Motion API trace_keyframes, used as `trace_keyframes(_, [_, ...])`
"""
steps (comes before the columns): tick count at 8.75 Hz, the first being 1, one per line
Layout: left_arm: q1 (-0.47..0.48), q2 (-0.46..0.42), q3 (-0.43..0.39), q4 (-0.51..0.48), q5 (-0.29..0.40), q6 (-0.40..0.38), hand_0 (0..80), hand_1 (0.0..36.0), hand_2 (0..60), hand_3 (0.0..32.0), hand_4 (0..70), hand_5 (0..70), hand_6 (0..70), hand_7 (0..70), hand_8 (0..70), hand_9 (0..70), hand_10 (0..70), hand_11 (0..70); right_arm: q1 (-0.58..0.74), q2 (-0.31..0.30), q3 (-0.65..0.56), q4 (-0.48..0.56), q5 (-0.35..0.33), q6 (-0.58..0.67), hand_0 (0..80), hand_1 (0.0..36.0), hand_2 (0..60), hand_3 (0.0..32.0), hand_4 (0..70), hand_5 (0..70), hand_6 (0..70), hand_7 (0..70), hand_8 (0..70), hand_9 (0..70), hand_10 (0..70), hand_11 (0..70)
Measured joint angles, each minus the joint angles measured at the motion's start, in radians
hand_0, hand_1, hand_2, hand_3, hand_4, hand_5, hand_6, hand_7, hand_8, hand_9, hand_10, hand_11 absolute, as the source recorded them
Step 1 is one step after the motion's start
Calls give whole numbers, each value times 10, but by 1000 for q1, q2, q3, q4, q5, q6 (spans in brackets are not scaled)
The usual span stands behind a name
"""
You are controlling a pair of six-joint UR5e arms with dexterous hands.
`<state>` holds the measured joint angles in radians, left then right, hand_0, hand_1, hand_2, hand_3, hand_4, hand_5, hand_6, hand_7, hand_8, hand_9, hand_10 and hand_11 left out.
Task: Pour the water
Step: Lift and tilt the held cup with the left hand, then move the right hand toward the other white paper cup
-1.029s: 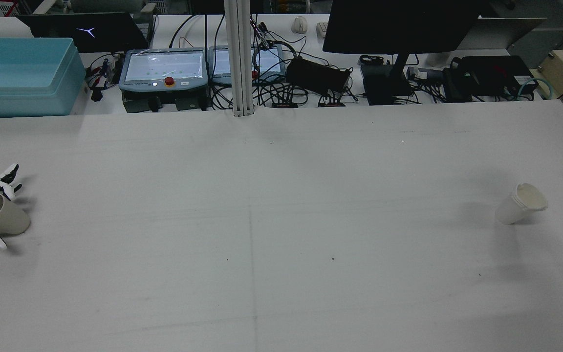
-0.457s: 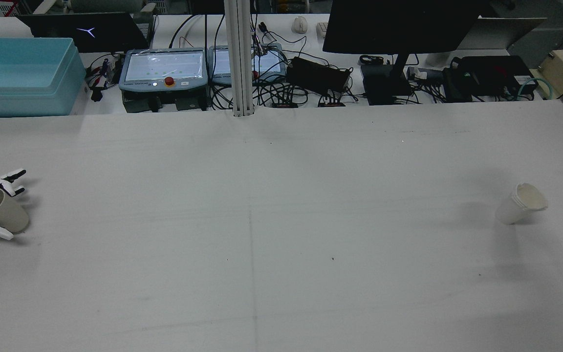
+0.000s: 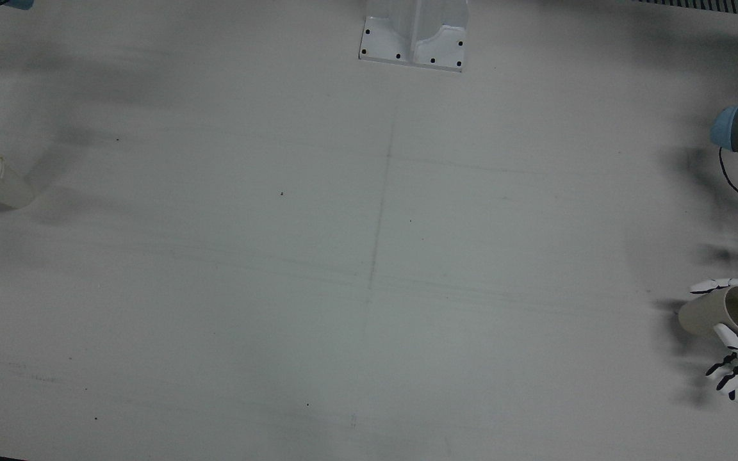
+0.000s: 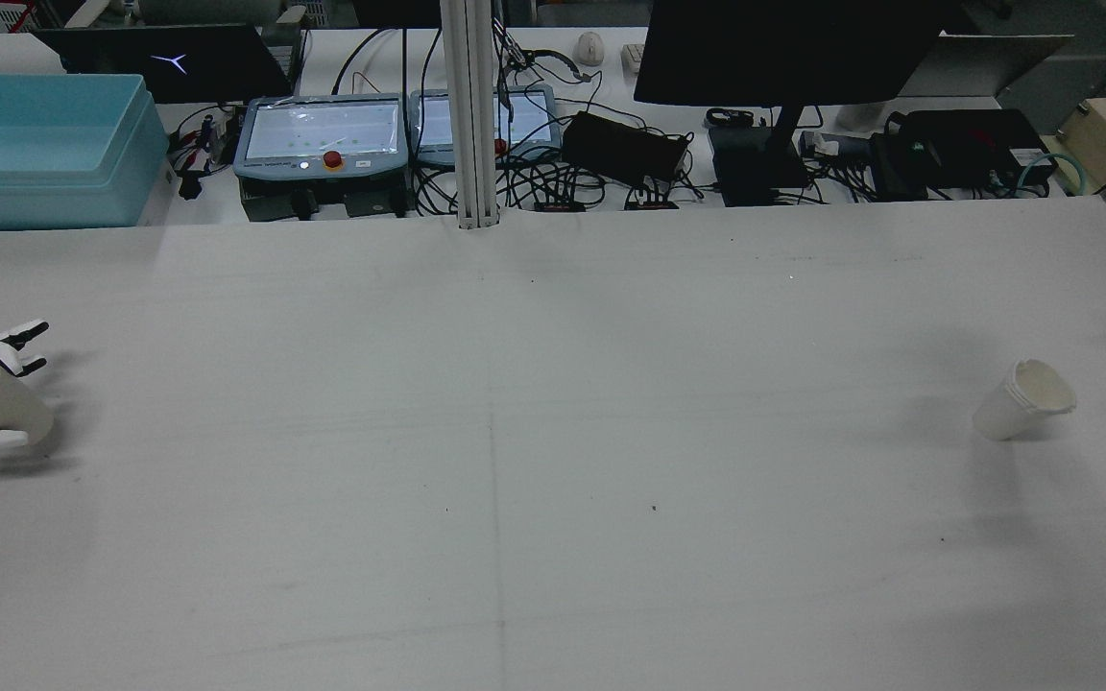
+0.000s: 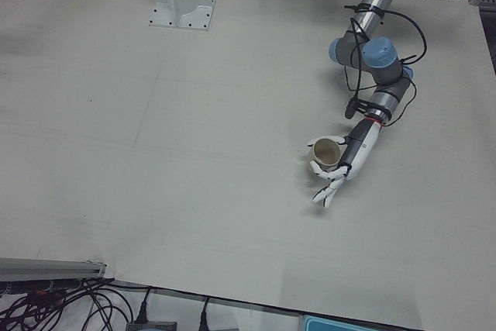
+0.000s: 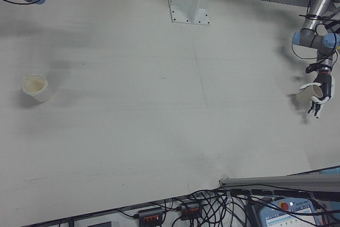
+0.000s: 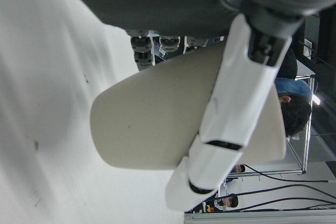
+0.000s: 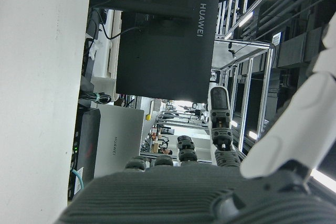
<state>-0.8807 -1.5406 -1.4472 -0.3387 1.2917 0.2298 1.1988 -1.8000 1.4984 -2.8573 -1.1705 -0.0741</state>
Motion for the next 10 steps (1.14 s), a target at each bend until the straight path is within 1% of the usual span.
trace_keyframes(1, [-1,19,-40,18,0,-6,800,360,266,0,643,554,131,109,58,16,86,162,13,-2,0,8,-3,-37,459,100,79,2,110,170,0,70,10,0,42,71])
trace_keyframes(2, [-2,36,-79,35,3,-10,800,360,270,0,643,544,131,107,57,15,85,162,35,-4,0,17,-1,-92,454,94,76,4,94,152,0,62,13,0,44,73])
trace_keyframes(3, [-5,50,-101,44,7,-12,800,360,262,0,646,560,134,110,58,16,85,162,46,-7,-1,23,5,-133,444,88,71,6,74,137,0,51,16,0,47,77])
trace_keyframes(4, [-9,64,-120,51,12,-13,800,360,263,0,646,552,135,111,58,15,85,162,49,-4,-25,32,17,-164,418,74,54,4,36,96,0,17,21,0,53,86])
trace_keyframes(5, [-12,72,-132,55,18,-14,800,360,264,0,648,569,139,115,60,18,86,163,47,8,-78,68,33,-175,427,77,59,0,50,114,0,23,23,0,51,82])
trace_keyframes(6, [-16,76,-141,63,24,-14,800,360,300,0,654,565,141,117,61,19,87,165,40,31,-139,115,48,-161,430,78,74,0,84,157,1,51,22,0,54,86])
trace_keyframes(7, [-18,78,-149,71,28,-15,800,360,331,0,663,581,146,122,64,22,89,168,26,61,-190,145,55,-126,426,77,79,0,77,158,3,51,27,0,67,105])
trace_keyframes(8, [-20,78,-158,81,29,-15,800,360,323,0,658,570,143,119,62,20,87,166,5,90,-226,160,59,-90,428,79,82,0,78,159,4,53,26,0,67,104])
trace_keyframes(9, [-20,80,-167,89,30,-16,800,360,307,0,650,564,142,118,60,18,86,165,-21,111,-246,165,60,-66,458,106,77,4,46,124,0,52,18,0,57,94])
trace_keyframes(10, [-21,89,-178,95,30,-18,800,360,307,0,647,569,142,117,61,19,87,165,-50,115,-255,169,59,-60,433,94,62,28,0,61,0,22,20,0,60,99])
